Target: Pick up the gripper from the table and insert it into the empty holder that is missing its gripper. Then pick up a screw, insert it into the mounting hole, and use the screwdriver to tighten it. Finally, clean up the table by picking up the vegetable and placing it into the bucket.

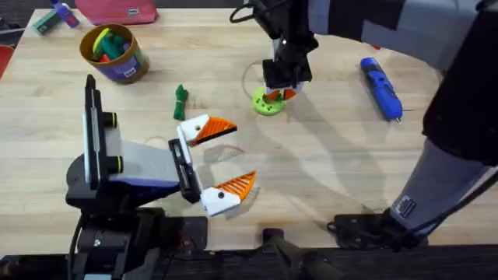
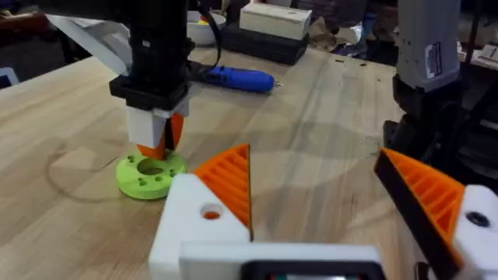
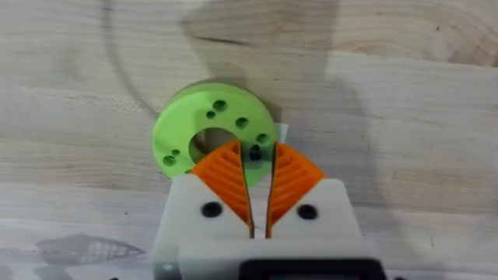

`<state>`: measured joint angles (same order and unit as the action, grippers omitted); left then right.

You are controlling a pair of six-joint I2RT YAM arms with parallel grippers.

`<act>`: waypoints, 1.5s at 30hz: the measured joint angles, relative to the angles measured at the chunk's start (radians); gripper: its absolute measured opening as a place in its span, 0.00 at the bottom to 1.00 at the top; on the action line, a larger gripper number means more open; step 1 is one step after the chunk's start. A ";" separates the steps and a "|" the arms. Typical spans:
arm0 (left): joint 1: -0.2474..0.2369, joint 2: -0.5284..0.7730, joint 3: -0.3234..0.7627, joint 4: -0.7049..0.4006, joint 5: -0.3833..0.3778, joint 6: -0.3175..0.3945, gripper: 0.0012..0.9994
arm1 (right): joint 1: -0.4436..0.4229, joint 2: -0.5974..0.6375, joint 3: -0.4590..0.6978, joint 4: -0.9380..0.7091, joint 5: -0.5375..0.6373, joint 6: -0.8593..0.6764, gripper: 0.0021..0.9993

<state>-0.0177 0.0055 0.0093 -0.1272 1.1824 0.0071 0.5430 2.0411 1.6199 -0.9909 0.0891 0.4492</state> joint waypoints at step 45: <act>0.000 0.000 0.000 0.000 0.000 0.000 0.99 | 0.005 -0.049 0.003 0.003 -0.004 0.024 0.27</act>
<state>-0.0177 0.0052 0.0093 -0.1272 1.1824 0.0071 0.5476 1.9918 1.6226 -0.9874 0.0849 0.4728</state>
